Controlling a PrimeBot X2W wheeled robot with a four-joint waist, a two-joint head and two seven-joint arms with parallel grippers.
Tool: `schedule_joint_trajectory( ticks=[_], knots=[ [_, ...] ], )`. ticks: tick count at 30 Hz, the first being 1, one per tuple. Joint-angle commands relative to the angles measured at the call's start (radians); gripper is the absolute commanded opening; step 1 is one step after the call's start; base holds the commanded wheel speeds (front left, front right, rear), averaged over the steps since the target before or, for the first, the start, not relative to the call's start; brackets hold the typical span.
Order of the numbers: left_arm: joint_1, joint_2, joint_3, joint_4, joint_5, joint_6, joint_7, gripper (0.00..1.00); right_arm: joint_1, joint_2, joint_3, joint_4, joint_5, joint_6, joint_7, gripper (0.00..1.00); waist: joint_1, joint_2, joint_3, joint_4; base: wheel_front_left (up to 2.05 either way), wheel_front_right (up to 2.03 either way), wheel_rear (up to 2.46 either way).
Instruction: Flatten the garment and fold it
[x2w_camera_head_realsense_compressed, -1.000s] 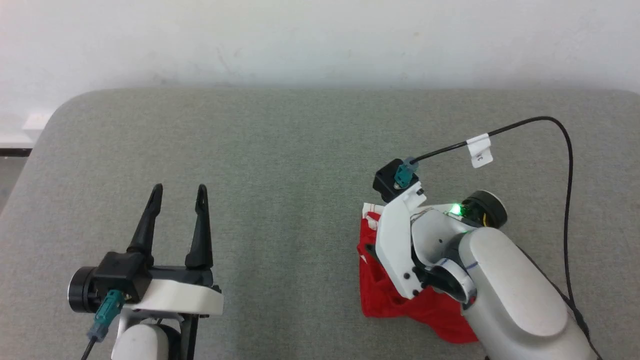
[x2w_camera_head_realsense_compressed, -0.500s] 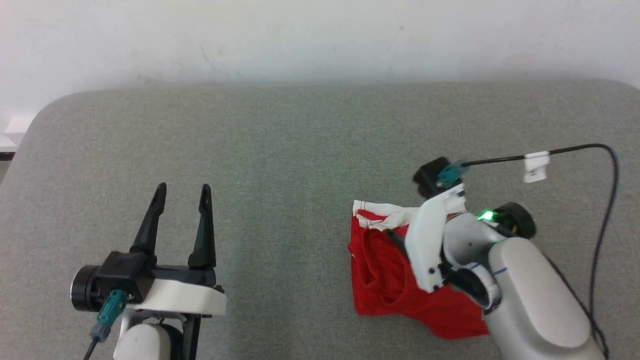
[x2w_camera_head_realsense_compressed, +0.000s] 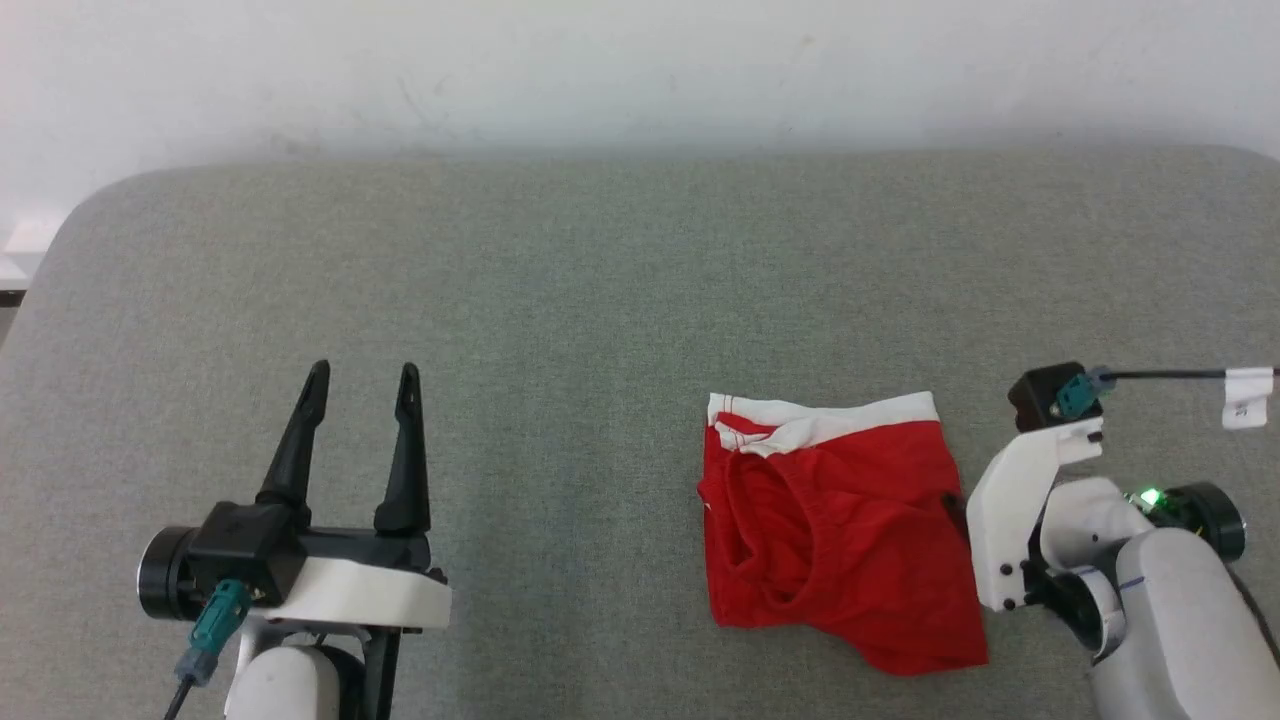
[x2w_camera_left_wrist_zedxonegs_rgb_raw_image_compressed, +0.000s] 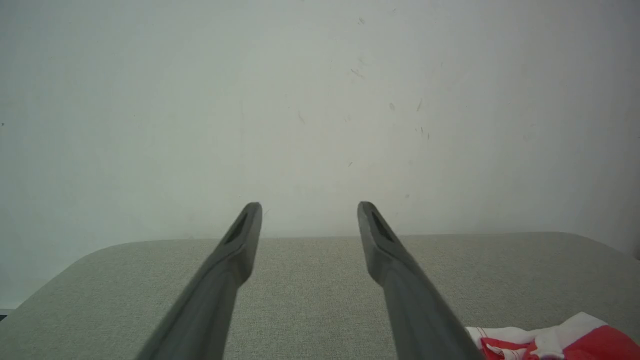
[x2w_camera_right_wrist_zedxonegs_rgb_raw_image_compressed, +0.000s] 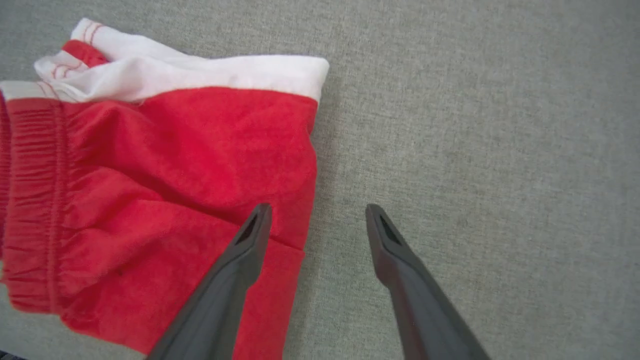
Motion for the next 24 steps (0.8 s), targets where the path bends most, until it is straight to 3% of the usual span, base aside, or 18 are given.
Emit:
schedule_joint_trajectory(
  ticks=[1, 15, 17, 18, 19, 24],
  knots=[
    [0.000, -0.004, -0.002, -0.003, 0.012, -0.001, -0.005, 1.00, 0.010, 0.008, -0.004, 0.010, -0.004, -0.002, -0.013, 1.00, 0.0000, 0.0000, 0.009, 0.005, 0.00, 0.00, 0.00],
    [-0.026, -0.005, -0.019, 0.011, 0.009, -0.003, -0.005, 1.00, -0.016, 0.027, 0.062, 0.231, -0.027, -0.002, -0.136, 1.00, 0.0000, 0.0000, 0.044, 0.037, 0.00, 0.00, 0.00],
    [-0.025, -0.005, -0.021, 0.013, 0.009, -0.003, -0.005, 1.00, -0.021, 0.023, 0.072, 0.257, -0.019, -0.002, -0.142, 0.31, 0.0000, 0.0000, 0.042, 0.040, 0.00, 0.00, 0.00],
    [-0.024, -0.005, -0.021, 0.013, 0.009, -0.002, -0.005, 1.00, -0.024, 0.019, 0.078, 0.266, -0.015, -0.002, -0.148, 0.05, 0.0000, 0.0000, 0.041, 0.040, 0.00, 0.00, 0.00],
    [-0.022, -0.005, -0.020, 0.014, 0.008, -0.002, -0.005, 1.00, -0.027, 0.014, 0.085, 0.274, -0.009, -0.002, -0.153, 0.00, 0.0000, 0.0000, 0.039, 0.040, 0.00, 0.00, 0.00],
    [-0.005, -0.005, -0.004, 0.005, 0.008, 0.007, -0.005, 1.00, -0.057, -0.026, 0.170, 0.264, 0.034, -0.002, -0.169, 0.00, 0.0000, 0.0000, 0.031, -0.001, 0.00, 0.00, 0.00]
  ],
)
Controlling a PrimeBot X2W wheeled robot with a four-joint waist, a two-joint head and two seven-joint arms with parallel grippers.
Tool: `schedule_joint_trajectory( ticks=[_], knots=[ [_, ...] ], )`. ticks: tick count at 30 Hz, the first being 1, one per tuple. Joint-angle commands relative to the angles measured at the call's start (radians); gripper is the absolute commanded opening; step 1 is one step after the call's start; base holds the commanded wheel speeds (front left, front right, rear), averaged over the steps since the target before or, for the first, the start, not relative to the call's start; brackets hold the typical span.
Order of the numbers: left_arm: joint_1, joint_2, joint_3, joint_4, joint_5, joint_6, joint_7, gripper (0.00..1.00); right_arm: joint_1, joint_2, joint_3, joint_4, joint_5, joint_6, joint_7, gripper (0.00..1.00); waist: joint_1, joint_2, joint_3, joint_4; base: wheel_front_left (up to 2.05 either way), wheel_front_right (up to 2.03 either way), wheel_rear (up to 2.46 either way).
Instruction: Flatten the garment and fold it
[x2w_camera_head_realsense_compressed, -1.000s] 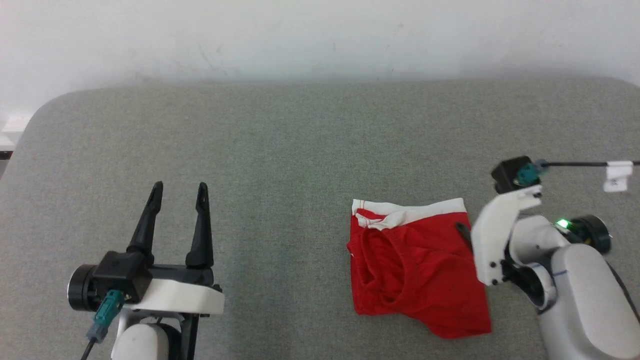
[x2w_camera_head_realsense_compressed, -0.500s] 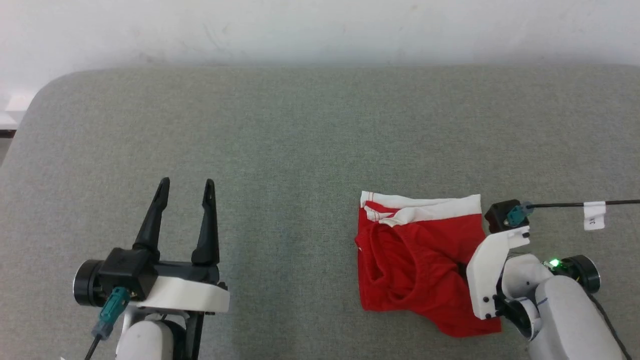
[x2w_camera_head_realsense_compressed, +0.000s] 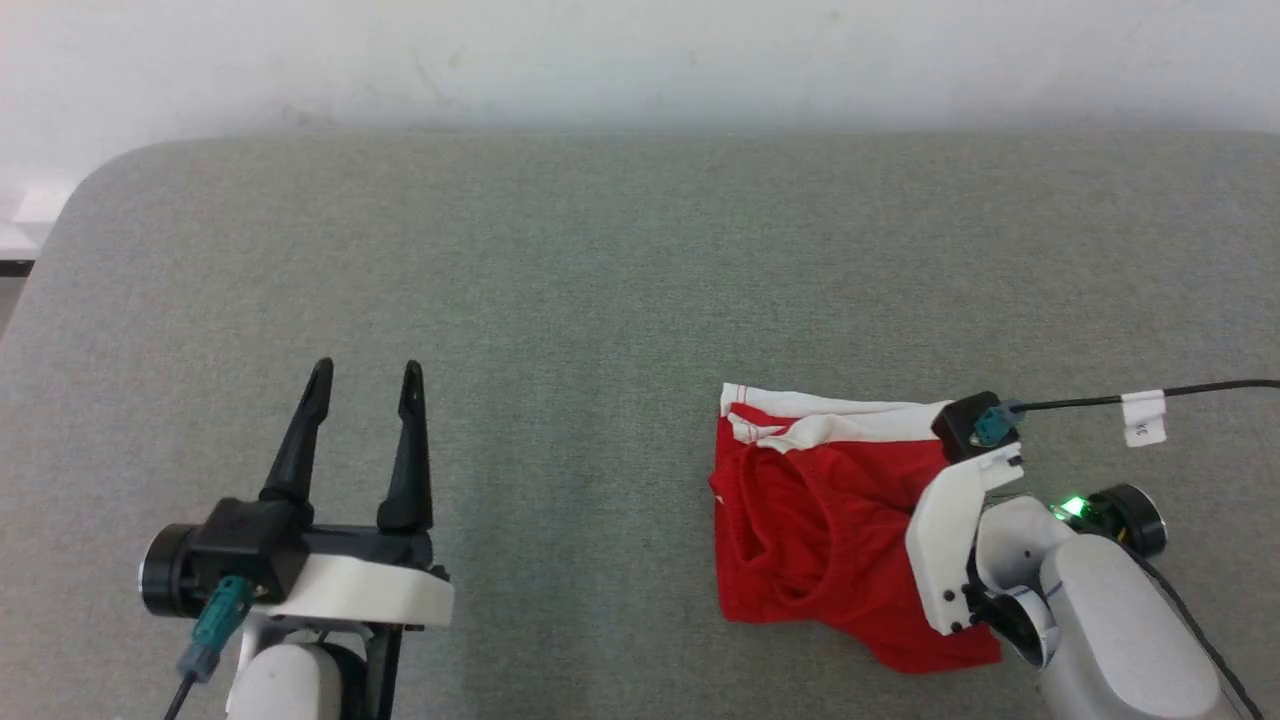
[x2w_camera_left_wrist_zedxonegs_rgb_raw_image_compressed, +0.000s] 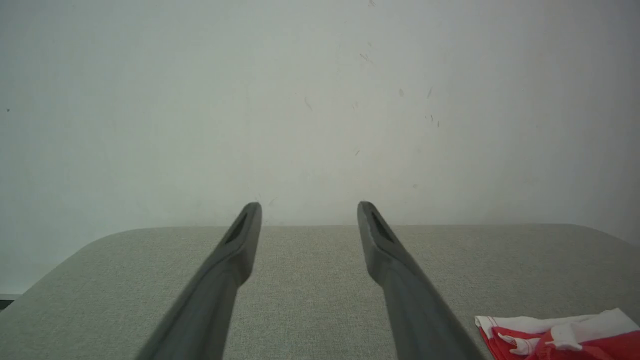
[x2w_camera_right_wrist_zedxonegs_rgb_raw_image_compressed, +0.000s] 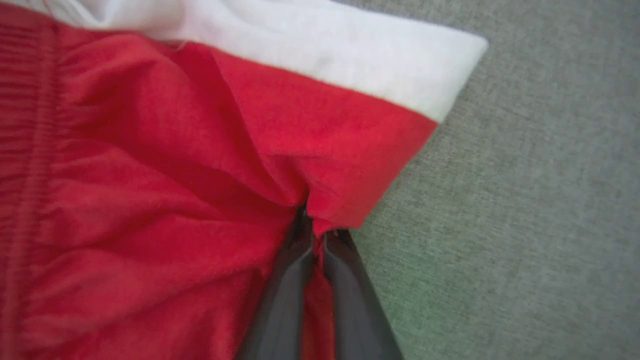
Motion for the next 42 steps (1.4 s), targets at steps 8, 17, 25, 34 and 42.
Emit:
schedule_joint_trajectory(
  ticks=[8, 17, 25, 34, 42],
  knots=[
    [0.018, -0.003, 0.054, -0.076, 0.001, 0.037, -0.005, 1.00, -0.129, -0.199, 0.291, -0.087, 0.137, -0.002, 0.033, 0.00, 0.0000, 0.0000, 0.064, -0.241, 0.00, 0.00, 0.00],
    [-0.052, 0.013, 0.076, -0.146, 0.025, 0.053, -0.005, 1.00, -0.386, -0.341, 0.446, -0.051, 0.197, -0.002, -0.054, 0.00, 0.0000, 0.0000, 0.230, -0.444, 0.00, 0.00, 0.00],
    [-0.124, 0.052, 0.063, -0.182, 0.054, 0.043, -0.002, 1.00, -0.499, -0.391, 0.401, 0.118, 0.202, -0.002, -0.121, 0.00, 0.0000, 0.0000, 0.360, -0.461, 0.00, 0.00, 0.00],
    [-0.167, 0.090, 0.057, -0.240, 0.076, 0.041, 0.038, 1.00, -0.603, -0.432, 0.217, 0.330, 0.144, -0.002, -0.219, 0.00, 0.0000, 0.0000, 0.464, -0.412, 0.00, 0.00, 0.00],
    [-0.169, 0.104, 0.050, -0.274, 0.081, 0.043, 0.062, 1.00, -0.668, -0.437, 0.077, 0.447, 0.058, -0.002, -0.315, 0.00, 0.0000, 0.0000, 0.500, -0.370, 0.00, 0.00, 0.00]
  ],
)
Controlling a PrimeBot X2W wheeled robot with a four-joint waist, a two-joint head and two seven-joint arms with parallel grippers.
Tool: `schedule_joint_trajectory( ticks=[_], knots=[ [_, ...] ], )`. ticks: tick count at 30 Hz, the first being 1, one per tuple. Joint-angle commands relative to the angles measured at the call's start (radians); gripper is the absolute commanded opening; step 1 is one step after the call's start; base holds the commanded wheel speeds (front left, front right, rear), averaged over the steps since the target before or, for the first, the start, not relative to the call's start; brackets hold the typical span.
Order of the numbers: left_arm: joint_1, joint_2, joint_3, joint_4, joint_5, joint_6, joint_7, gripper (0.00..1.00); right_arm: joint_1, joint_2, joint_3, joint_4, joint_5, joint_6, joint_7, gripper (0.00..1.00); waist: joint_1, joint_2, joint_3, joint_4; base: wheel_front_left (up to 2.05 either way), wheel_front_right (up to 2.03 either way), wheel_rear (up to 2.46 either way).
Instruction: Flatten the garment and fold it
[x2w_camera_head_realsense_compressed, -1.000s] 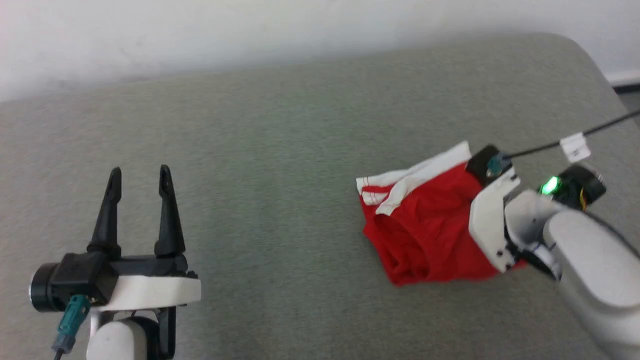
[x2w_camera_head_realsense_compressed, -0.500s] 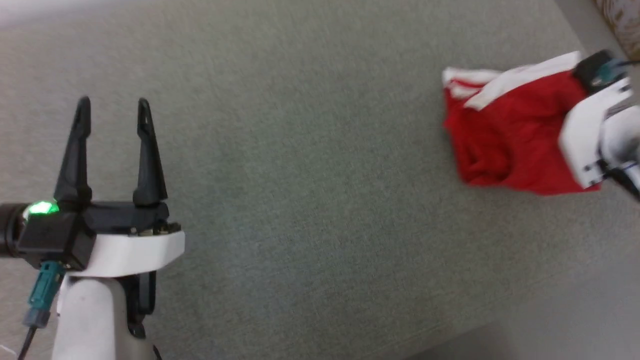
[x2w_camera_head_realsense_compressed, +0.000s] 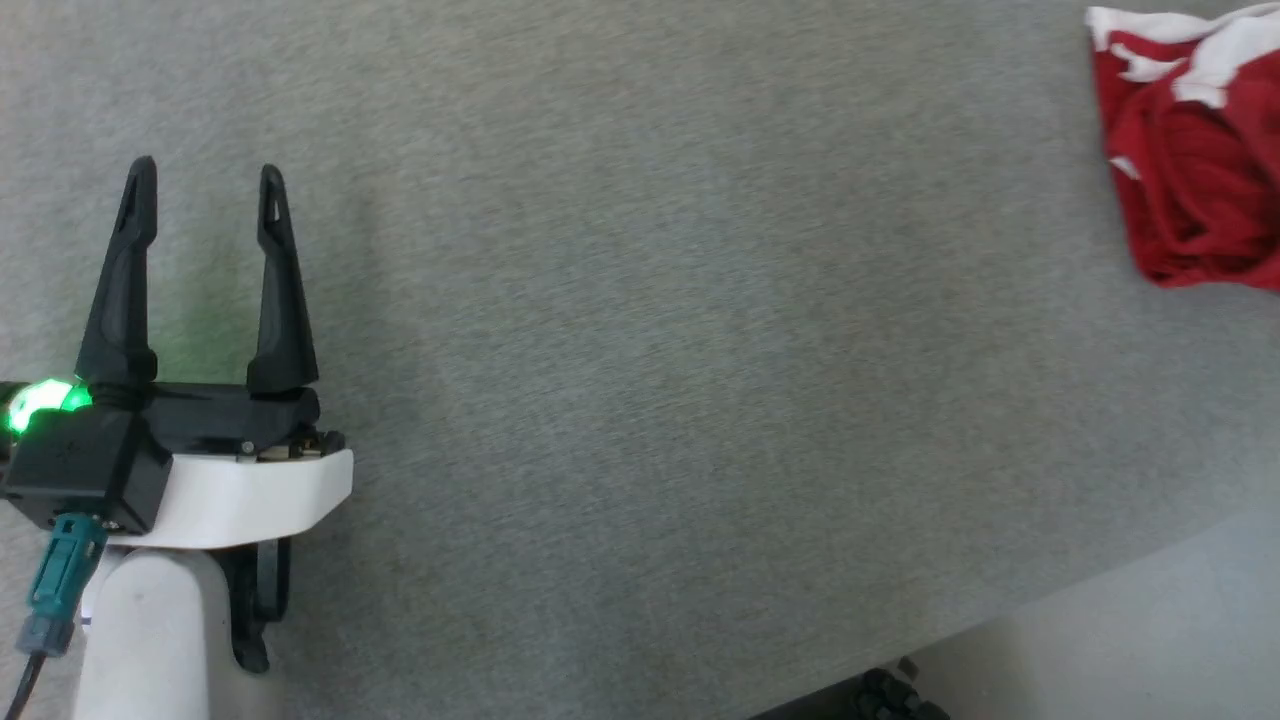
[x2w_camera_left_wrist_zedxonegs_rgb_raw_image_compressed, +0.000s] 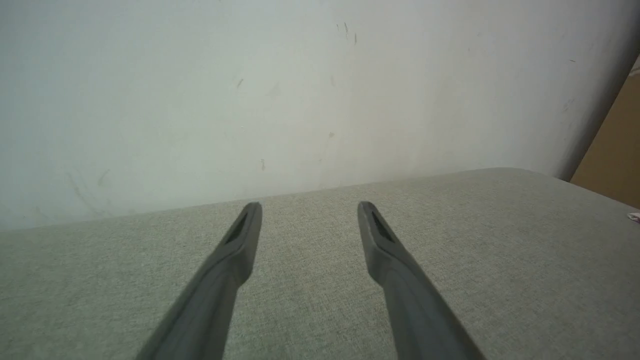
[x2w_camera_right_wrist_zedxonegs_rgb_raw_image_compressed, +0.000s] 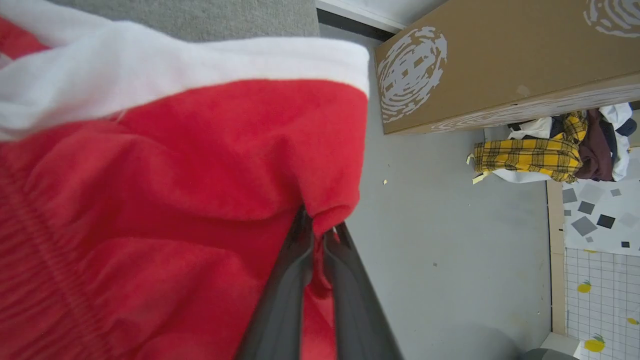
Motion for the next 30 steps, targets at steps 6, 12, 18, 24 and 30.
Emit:
schedule_joint_trajectory(
  ticks=[6, 12, 18, 24, 30],
  knots=[
    [-0.011, 0.006, -0.004, -0.004, 0.008, 0.005, -0.001, 1.00, -0.044, 0.004, -0.100, 0.062, -0.063, -0.002, -0.058, 1.00, -0.0002, 0.0000, 0.002, 0.034, 0.00, 0.00, 0.00],
    [0.011, -0.015, -0.013, 0.044, -0.012, 0.013, -0.029, 1.00, -0.066, 0.023, -0.208, 0.052, -0.089, -0.002, -0.193, 1.00, -0.0002, 0.0000, -0.100, 0.059, 0.00, 0.00, 0.00],
    [0.058, -0.046, -0.002, 0.120, -0.053, 0.036, -0.054, 1.00, -0.070, 0.104, -0.190, -0.113, -0.024, -0.002, -0.385, 1.00, -0.0002, 0.0000, -0.272, 0.091, 0.00, 0.00, 0.00],
    [0.096, -0.068, 0.001, 0.178, -0.091, 0.053, -0.063, 1.00, 0.030, 0.202, -0.125, -0.338, 0.107, -0.002, -0.452, 1.00, -0.0002, 0.0000, -0.437, 0.152, 0.00, 0.00, 0.00],
    [0.115, -0.076, -0.007, 0.213, -0.112, 0.058, -0.065, 1.00, 0.209, 0.314, -0.148, -0.524, 0.091, -0.002, -0.494, 1.00, -0.0002, 0.0000, -0.535, 0.222, 0.00, 0.00, 0.00]
  ],
)
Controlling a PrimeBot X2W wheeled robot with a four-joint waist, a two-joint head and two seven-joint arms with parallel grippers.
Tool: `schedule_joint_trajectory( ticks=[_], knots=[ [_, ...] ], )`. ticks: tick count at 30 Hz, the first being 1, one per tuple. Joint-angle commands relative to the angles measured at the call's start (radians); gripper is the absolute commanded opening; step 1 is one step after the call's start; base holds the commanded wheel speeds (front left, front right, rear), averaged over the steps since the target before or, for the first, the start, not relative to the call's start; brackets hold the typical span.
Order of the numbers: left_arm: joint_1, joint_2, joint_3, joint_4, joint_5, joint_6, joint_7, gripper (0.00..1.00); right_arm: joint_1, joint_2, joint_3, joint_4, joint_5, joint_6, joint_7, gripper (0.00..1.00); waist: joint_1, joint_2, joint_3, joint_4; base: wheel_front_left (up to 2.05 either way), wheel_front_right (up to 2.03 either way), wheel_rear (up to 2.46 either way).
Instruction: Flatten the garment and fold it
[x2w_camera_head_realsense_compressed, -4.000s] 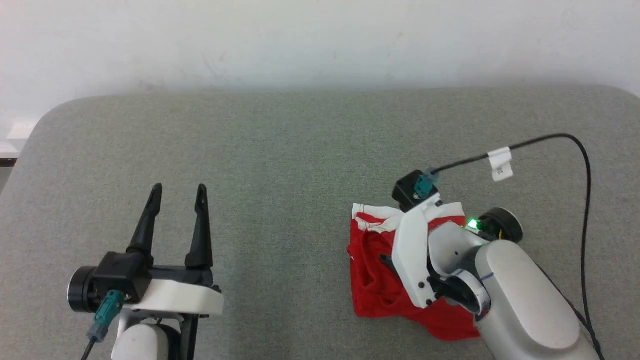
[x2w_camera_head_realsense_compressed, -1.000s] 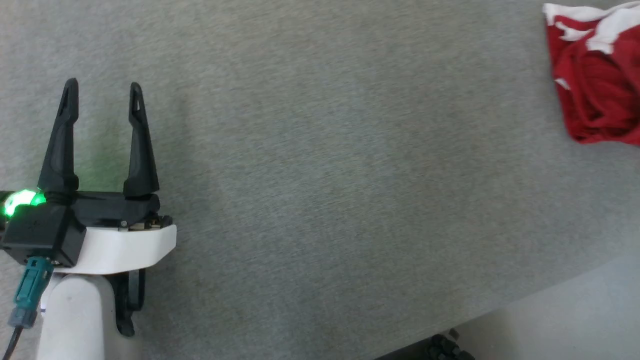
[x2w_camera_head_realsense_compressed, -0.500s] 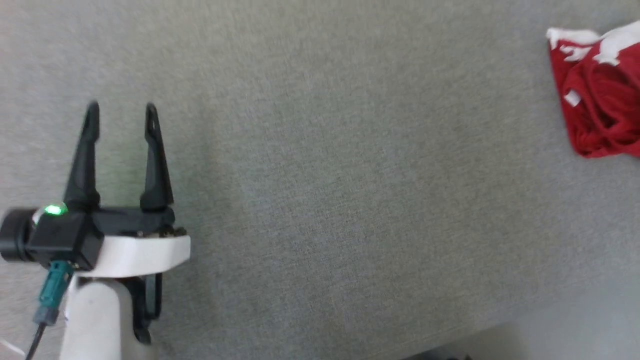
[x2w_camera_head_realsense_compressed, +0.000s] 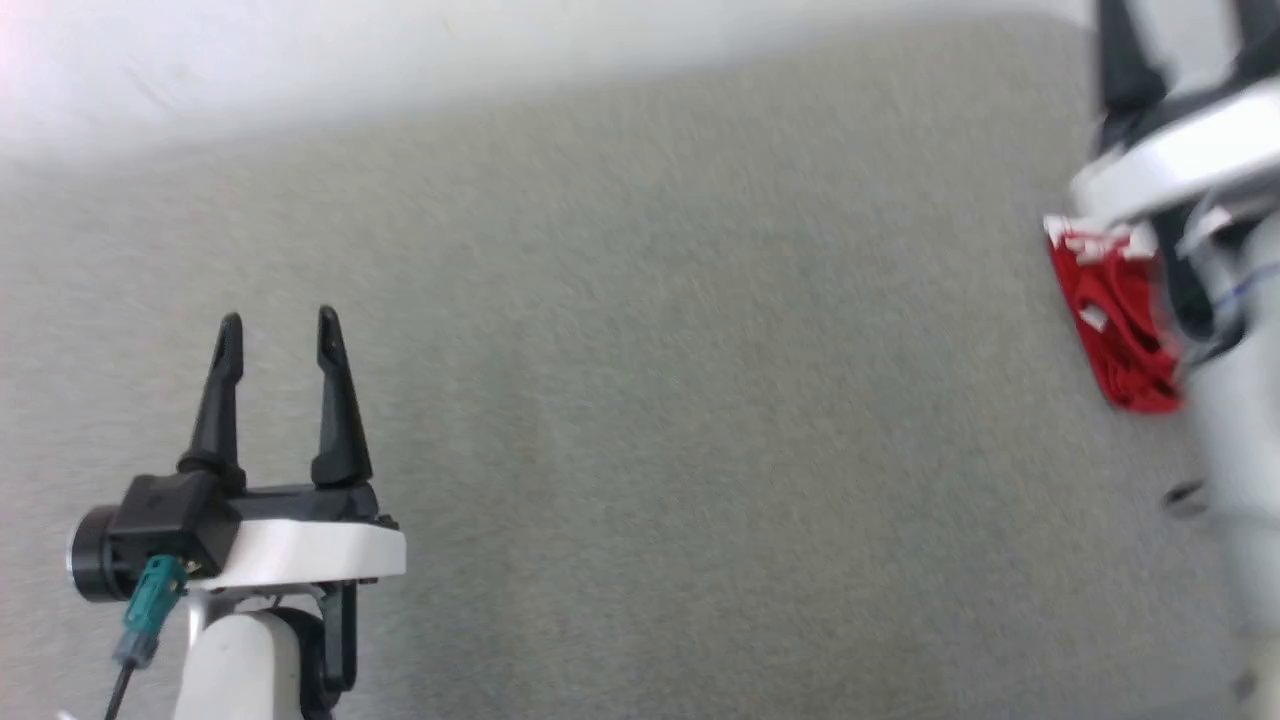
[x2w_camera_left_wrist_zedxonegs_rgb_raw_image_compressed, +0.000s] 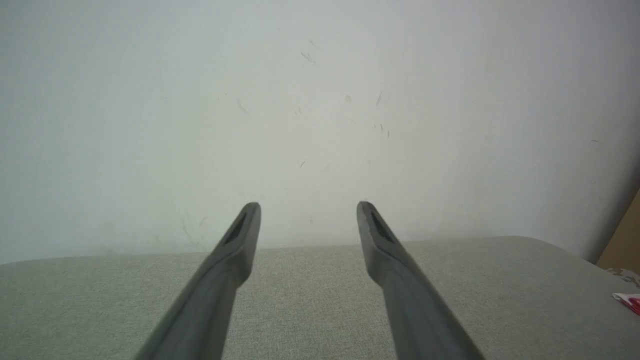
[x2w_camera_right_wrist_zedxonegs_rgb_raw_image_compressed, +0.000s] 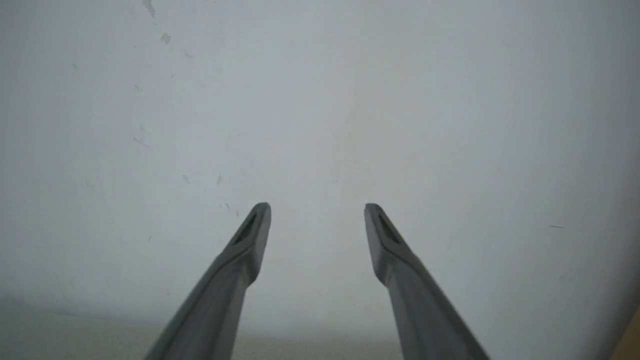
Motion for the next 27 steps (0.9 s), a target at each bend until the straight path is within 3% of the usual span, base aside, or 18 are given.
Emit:
schedule_joint_trajectory(
  ticks=[1, 5, 8, 16, 27],
  knots=[
    [0.008, -0.003, -0.002, 0.009, -0.009, 0.005, -0.003, 1.00, 0.045, 0.039, -0.012, -0.025, -0.010, -0.002, -0.010, 1.00, 0.0004, -0.0001, -0.137, 0.110, 0.00, 0.00, 0.00],
    [0.007, -0.005, -0.010, 0.033, -0.012, 0.011, -0.003, 1.00, 0.181, 0.159, -0.074, -0.124, -0.043, -0.002, -0.032, 1.00, 0.0004, -0.0001, -0.176, 0.160, 0.00, 0.00, 0.00],
    [0.006, -0.006, -0.024, 0.050, -0.004, 0.014, -0.003, 1.00, 0.291, 0.200, -0.105, -0.176, -0.063, -0.002, -0.040, 1.00, 0.0004, -0.0001, -0.203, 0.200, 0.00, 0.00, 0.00],
    [0.006, -0.011, -0.040, 0.101, -0.013, 0.032, -0.002, 1.00, 0.530, 0.212, -0.107, -0.224, 0.001, -0.002, -0.049, 1.00, 0.0004, -0.0001, -0.247, 0.262, 0.00, 0.00, 0.00],
    [0.043, -0.022, -0.054, 0.160, -0.058, 0.061, -0.005, 1.00, 0.724, 0.212, -0.141, -0.299, 0.020, -0.002, -0.050, 1.00, 0.0004, -0.0001, -0.260, 0.278, 0.00, 0.00, 0.00]
  ],
)
